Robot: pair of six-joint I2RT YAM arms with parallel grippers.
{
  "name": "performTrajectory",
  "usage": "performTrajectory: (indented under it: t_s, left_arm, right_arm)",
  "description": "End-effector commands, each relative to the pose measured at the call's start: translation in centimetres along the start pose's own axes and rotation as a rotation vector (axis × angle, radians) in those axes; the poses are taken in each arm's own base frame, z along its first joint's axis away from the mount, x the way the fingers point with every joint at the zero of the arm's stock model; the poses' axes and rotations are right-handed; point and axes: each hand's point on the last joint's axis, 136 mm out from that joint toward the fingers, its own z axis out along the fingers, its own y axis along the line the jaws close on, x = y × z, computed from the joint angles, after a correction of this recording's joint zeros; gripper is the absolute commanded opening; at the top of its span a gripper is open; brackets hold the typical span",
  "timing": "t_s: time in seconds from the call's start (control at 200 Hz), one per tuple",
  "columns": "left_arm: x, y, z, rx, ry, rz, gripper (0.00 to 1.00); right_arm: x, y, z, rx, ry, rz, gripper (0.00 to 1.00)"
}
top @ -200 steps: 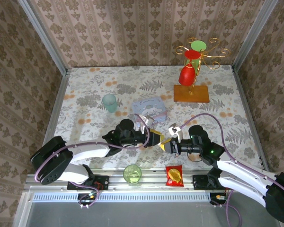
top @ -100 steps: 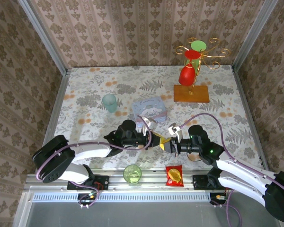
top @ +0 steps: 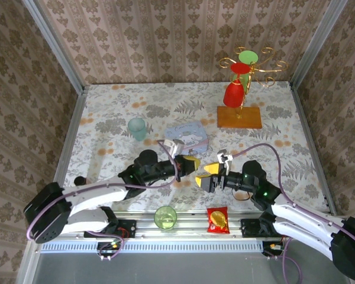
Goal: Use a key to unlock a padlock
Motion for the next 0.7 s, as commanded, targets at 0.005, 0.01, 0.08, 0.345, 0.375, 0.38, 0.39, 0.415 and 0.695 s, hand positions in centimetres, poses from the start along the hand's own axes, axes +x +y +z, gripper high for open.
performTrajectory:
  t_s: [0.005,0.01,0.08,0.345,0.375,0.38,0.39,0.415,0.695]
  left_arm:
    - [-3.3,-0.2,-1.4,-0.033,-0.136,-0.004,0.0]
    - [-3.4,-0.3,-1.4,-0.032,-0.14,-0.003,0.0]
    - [-4.7,-0.9,-2.2,-0.026,-0.187,-0.012,0.0]
    - [-7.9,-1.5,-6.4,-0.026,-0.397,-0.065,0.0]
    - [-8.0,-1.6,-6.5,-0.02,-0.402,-0.061,0.0]
    - [-8.0,-1.7,-6.6,-0.018,-0.403,-0.06,0.0]
    - [-8.0,-1.7,-6.6,-0.016,-0.407,-0.059,0.0]
    - [-8.2,-1.8,-6.7,-0.009,-0.416,-0.06,0.0]
    - [-9.2,-2.5,-7.1,0.048,-0.472,-0.07,0.0]
  right_arm:
    - [-5.2,2.9,-0.4,-0.112,-0.206,-0.034,1.0]
    - [-5.2,2.9,-0.4,-0.112,-0.208,-0.031,1.0]
    - [-7.4,4.3,-0.7,-0.173,-0.291,-0.036,1.0]
    - [-11.0,6.9,0.5,-0.339,-0.376,0.002,0.95]
    - [-11.2,7.0,0.9,-0.349,-0.369,0.016,0.94]
    - [-11.2,7.0,1.0,-0.351,-0.365,0.016,0.93]
    - [-11.2,7.1,1.2,-0.355,-0.359,0.018,0.93]
    - [-11.1,7.5,1.7,-0.369,-0.346,0.01,0.92]
    - [-11.0,10.0,4.9,-0.452,-0.273,-0.004,0.76]
